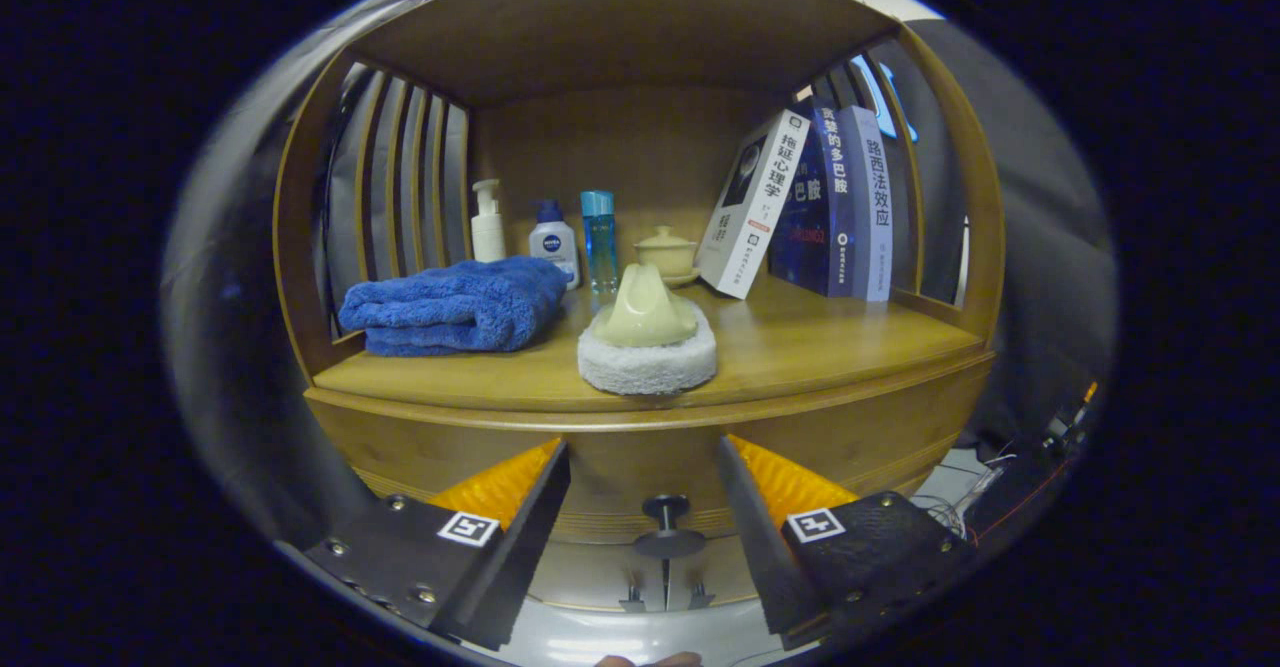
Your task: Pull open the drawer, take out the items inside it, and place them on the countertop above the cabinet.
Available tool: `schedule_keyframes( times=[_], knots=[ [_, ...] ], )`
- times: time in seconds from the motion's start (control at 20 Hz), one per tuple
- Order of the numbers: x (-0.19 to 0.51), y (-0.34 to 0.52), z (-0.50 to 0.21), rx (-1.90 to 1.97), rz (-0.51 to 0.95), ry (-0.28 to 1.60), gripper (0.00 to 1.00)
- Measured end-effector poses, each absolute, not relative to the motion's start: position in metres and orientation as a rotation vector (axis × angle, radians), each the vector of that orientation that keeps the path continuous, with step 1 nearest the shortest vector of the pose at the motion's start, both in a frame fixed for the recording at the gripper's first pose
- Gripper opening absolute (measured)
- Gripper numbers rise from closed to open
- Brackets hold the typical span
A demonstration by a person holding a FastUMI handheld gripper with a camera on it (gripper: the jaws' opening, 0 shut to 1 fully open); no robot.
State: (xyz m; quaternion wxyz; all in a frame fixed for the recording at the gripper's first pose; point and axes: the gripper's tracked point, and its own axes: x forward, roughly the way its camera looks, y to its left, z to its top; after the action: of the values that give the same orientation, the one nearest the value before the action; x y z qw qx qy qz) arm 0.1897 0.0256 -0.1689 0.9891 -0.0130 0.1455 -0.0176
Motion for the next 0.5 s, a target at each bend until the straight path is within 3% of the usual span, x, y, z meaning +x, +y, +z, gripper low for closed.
schedule_keyframes(
  times=[0.5],
  knots=[
    [0.163,0.032,-0.134,-0.021,-0.035,0.247,0.89]
  ],
)
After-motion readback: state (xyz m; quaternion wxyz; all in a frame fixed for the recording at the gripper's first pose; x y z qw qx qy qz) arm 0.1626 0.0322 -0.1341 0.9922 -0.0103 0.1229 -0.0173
